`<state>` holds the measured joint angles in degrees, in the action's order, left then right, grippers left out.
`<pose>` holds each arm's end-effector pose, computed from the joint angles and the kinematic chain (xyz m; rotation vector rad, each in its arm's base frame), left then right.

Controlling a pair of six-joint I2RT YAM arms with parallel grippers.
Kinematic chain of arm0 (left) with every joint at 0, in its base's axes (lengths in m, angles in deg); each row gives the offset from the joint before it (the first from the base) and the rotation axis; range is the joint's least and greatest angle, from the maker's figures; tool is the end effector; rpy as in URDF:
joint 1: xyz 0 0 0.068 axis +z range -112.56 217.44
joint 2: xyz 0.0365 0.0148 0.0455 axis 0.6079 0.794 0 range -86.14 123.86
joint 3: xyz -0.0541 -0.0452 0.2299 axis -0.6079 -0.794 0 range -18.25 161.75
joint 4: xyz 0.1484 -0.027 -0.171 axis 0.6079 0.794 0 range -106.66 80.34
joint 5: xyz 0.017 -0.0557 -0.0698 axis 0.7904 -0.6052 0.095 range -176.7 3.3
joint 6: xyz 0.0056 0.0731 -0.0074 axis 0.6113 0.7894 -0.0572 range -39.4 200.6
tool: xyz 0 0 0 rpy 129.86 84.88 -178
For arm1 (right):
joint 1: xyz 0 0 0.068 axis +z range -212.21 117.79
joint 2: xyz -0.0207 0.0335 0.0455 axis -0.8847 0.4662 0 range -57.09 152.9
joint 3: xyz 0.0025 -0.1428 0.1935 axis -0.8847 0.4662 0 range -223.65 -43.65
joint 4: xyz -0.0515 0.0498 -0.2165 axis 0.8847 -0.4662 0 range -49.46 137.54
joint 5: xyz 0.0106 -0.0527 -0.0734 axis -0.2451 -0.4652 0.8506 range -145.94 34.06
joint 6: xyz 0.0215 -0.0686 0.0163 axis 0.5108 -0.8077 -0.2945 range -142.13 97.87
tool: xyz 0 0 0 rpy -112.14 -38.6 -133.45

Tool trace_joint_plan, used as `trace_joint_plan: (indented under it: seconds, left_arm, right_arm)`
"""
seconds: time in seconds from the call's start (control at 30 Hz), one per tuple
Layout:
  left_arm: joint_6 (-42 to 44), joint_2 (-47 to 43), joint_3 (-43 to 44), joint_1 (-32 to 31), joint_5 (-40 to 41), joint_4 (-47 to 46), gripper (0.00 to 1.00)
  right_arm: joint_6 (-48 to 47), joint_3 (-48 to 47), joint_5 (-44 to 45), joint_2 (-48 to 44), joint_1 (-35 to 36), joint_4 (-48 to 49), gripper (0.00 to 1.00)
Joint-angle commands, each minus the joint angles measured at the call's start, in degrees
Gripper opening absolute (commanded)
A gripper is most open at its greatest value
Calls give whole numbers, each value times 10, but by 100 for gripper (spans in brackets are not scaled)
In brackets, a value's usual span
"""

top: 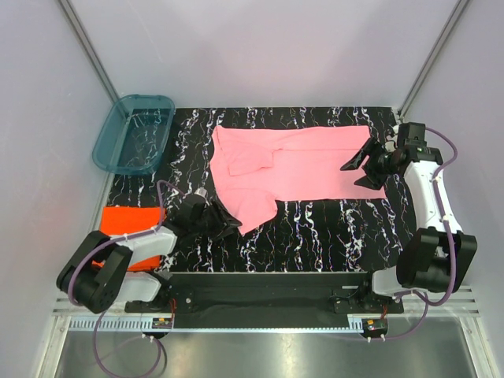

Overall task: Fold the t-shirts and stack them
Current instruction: Fold the tshirt

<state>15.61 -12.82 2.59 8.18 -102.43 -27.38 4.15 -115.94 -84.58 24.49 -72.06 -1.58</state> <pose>0.1909 -0.1260 0.1163 -0.6322 2.4748 -1.0759 0.2704 -0.0170 0.2579 0.6201 2.5000 0.7530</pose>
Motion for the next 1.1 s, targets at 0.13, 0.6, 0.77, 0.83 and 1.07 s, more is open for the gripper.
trace_joint_plan:
  seconds: [0.13,0.6,0.77,0.83,1.07]
  left_arm:
    - [-8,64,-10,-2,30,-122,52]
    - [-34,92,-36,-4,11,-161,24]
    - [0,67,-12,-1,-1,-125,0]
    - [19,59,20,-1,-16,-89,0]
    - [79,54,92,7,-55,-35,0]
  right_arm:
    - [-13,5,-12,-15,2,13,73]
    - [-1,22,54,15,-2,20,72]
    - [32,66,52,37,-32,60,66]
    - [50,93,50,43,-67,88,61]
    - [36,120,64,96,-144,120,57]
